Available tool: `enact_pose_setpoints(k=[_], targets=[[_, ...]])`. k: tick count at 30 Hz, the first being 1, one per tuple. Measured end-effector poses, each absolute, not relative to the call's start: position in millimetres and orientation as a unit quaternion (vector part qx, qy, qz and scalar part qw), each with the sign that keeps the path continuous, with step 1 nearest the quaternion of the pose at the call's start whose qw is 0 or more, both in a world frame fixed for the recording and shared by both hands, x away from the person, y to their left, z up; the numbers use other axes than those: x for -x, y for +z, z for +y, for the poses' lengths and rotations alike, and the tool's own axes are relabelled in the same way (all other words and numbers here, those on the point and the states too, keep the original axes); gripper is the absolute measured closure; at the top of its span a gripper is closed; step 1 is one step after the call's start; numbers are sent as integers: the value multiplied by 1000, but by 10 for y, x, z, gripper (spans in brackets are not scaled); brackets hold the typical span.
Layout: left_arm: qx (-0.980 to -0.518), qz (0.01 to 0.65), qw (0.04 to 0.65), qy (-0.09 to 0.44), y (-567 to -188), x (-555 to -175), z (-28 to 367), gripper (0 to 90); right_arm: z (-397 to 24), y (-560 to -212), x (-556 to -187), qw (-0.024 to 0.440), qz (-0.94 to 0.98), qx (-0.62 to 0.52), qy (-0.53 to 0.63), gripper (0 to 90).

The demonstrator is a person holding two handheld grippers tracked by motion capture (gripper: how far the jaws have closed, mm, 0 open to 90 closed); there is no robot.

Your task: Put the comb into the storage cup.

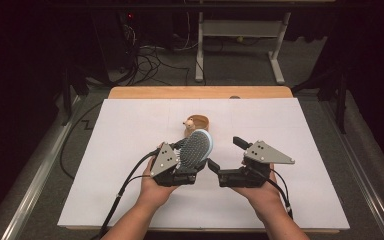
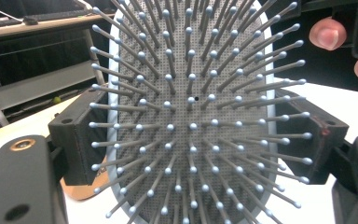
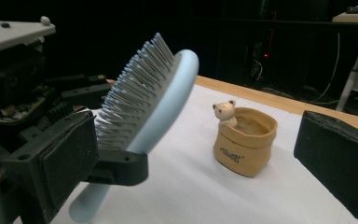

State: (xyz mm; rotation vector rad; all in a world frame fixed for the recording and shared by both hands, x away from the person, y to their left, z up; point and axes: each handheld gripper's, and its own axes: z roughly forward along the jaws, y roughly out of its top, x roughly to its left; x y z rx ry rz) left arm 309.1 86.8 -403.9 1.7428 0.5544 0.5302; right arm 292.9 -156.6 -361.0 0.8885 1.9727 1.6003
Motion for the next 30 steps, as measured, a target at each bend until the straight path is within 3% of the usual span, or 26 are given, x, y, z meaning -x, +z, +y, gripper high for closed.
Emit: enact_pose_setpoints(k=[13,30], targets=[[-748,234,578,229,-4047,-3063,843,202,-1395,-3563,-2965,201,718,-315,587,39],[-754,224,573,231,-4087,-3001,734,202,-1296,-3595,-3070,173,712,-330,596,166]])
